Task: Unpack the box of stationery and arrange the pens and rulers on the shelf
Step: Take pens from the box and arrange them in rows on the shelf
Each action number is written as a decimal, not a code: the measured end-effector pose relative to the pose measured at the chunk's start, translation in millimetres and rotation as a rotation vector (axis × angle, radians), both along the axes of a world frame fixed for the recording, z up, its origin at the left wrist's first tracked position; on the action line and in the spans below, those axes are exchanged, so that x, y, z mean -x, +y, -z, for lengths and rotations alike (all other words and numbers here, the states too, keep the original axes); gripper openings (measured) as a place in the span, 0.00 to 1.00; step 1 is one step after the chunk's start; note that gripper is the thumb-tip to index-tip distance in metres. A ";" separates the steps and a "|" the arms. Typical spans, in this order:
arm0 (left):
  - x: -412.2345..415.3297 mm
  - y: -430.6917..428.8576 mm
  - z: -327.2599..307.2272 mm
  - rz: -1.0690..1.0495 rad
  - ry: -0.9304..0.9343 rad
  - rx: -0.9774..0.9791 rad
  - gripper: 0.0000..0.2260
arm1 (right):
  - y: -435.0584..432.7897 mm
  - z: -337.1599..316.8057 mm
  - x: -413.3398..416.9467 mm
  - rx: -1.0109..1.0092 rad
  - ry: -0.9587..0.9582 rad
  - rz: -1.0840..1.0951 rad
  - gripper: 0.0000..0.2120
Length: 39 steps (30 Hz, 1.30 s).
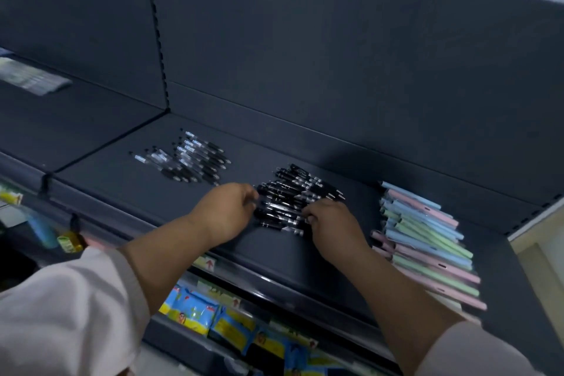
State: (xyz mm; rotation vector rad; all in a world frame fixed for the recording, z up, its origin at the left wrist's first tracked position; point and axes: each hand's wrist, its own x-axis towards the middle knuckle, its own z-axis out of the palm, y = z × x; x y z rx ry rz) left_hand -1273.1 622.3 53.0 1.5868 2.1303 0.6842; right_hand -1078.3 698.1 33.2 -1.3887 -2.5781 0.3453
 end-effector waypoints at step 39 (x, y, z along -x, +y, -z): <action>84.0 -1.2 -17.2 -0.181 0.465 -0.008 0.10 | 39.0 -43.6 107.0 0.101 0.028 -0.345 0.05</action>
